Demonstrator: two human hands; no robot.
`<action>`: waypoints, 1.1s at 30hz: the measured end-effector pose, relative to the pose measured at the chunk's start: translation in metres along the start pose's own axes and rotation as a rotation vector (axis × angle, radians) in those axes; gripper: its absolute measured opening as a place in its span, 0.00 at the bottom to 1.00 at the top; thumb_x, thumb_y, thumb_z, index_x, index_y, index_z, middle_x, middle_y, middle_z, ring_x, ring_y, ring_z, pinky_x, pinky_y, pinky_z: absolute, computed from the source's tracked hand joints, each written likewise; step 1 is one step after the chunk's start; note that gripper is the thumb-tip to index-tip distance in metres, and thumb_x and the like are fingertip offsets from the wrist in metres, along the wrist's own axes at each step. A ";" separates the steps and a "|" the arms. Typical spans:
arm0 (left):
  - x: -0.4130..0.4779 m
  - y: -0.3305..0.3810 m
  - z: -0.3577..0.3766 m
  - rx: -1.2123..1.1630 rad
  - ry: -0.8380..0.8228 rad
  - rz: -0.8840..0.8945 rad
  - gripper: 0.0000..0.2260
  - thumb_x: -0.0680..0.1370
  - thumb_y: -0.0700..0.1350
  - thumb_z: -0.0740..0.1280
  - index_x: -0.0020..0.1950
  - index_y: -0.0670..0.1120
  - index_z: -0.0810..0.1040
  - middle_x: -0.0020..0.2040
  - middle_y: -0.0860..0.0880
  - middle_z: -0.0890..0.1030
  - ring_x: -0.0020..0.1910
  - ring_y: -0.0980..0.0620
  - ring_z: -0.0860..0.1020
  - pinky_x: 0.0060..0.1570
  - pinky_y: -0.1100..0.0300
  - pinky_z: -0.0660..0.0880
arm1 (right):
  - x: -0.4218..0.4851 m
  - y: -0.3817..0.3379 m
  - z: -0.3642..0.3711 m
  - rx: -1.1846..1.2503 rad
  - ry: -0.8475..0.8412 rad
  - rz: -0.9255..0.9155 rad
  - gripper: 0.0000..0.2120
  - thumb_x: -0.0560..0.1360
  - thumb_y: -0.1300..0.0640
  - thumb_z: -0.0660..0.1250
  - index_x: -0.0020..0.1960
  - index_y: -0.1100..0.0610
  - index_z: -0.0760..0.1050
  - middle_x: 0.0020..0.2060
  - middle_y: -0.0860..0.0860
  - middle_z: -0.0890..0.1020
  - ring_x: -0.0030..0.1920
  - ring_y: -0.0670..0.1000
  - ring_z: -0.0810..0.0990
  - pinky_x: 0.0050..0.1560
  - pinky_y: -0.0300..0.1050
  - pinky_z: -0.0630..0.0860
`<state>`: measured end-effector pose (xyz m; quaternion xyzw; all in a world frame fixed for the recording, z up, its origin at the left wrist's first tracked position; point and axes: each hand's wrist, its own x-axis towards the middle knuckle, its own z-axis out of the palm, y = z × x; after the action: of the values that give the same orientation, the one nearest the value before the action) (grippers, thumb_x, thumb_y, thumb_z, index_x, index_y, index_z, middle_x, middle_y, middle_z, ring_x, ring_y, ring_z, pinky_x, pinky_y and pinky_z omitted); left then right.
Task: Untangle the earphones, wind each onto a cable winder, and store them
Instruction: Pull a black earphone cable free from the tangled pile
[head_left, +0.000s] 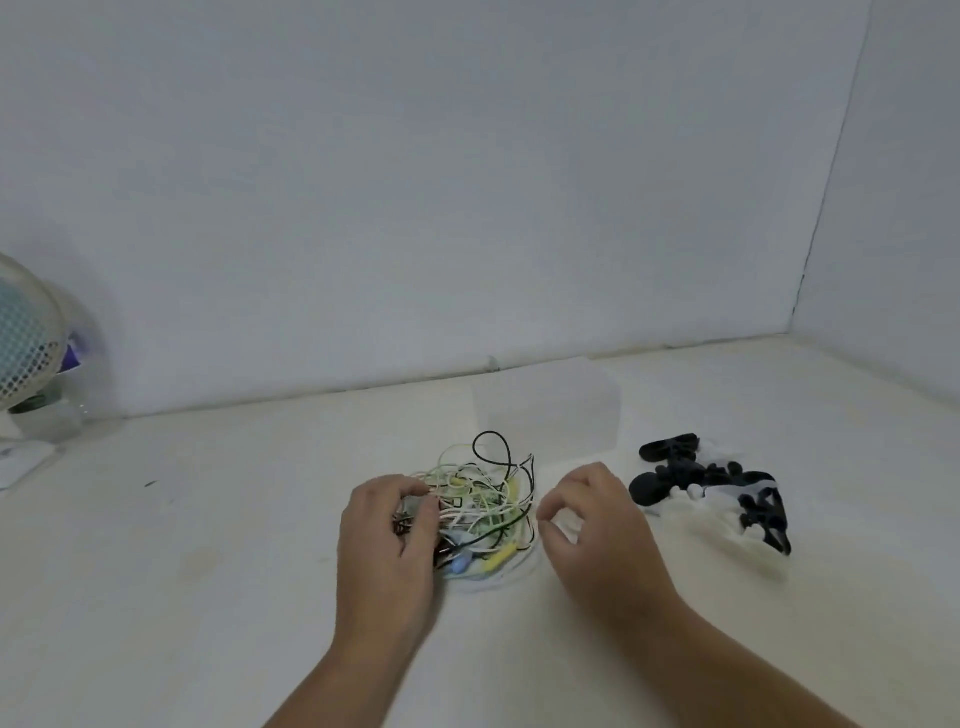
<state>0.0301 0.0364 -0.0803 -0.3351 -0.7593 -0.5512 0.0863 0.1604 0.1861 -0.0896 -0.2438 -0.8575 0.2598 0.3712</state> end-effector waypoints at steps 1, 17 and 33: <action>-0.002 0.002 0.000 0.035 0.029 0.034 0.05 0.75 0.51 0.63 0.47 0.55 0.78 0.51 0.59 0.75 0.55 0.59 0.74 0.53 0.64 0.68 | -0.001 0.000 -0.002 0.037 0.007 0.032 0.14 0.70 0.63 0.72 0.40 0.44 0.74 0.43 0.41 0.74 0.46 0.43 0.74 0.45 0.29 0.67; -0.012 0.000 0.016 0.414 -0.287 0.466 0.12 0.74 0.61 0.66 0.47 0.56 0.81 0.49 0.59 0.76 0.49 0.56 0.74 0.53 0.57 0.67 | 0.024 -0.007 -0.003 0.392 -0.260 0.288 0.19 0.75 0.46 0.72 0.33 0.58 0.77 0.27 0.49 0.71 0.29 0.46 0.67 0.35 0.45 0.65; -0.008 -0.001 0.013 0.470 -0.106 0.402 0.05 0.69 0.47 0.74 0.42 0.52 0.80 0.40 0.55 0.72 0.39 0.50 0.73 0.39 0.52 0.72 | 0.022 -0.012 -0.010 0.342 -0.129 0.370 0.11 0.73 0.61 0.66 0.35 0.68 0.75 0.25 0.61 0.71 0.26 0.48 0.68 0.30 0.42 0.64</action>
<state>0.0390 0.0448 -0.0902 -0.4779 -0.7878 -0.3141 0.2289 0.1522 0.1933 -0.0652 -0.3129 -0.7639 0.4795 0.2976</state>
